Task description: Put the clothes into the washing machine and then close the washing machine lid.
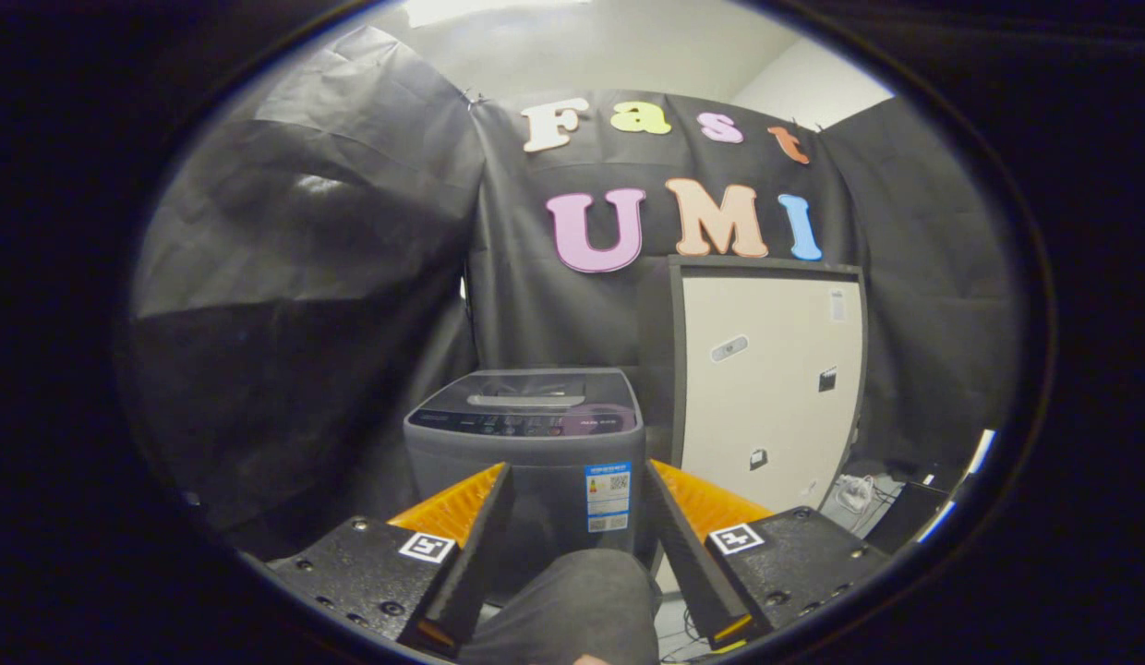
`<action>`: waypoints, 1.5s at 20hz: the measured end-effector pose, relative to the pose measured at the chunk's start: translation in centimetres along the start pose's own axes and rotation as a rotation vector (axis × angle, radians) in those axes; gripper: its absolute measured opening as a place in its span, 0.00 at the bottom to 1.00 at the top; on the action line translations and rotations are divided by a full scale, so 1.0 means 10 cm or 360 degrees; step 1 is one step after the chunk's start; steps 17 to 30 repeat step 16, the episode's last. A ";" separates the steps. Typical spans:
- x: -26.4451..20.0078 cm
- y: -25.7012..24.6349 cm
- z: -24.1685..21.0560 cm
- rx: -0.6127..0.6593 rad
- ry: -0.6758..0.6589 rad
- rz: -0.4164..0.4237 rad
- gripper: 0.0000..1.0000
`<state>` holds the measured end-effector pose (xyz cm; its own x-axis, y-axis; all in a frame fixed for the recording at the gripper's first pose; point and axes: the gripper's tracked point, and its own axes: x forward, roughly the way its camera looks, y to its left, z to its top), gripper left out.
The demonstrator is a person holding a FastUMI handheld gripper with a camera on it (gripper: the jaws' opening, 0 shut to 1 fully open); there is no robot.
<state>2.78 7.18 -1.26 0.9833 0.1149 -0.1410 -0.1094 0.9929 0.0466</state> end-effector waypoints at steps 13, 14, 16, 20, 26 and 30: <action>0.01 -0.05 0.00 -0.0010 -0.0004 -0.0023 0.85; 0.01 -0.05 0.00 -0.0010 -0.0004 -0.0021 0.85; 0.01 -0.04 -0.01 -0.0009 -0.0001 -0.0020 0.85; 0.01 -0.04 -0.01 -0.0009 -0.0001 -0.0020 0.85; 0.01 -0.04 -0.01 -0.0009 -0.0001 -0.0020 0.85; 0.01 -0.04 -0.01 -0.0009 -0.0001 -0.0020 0.85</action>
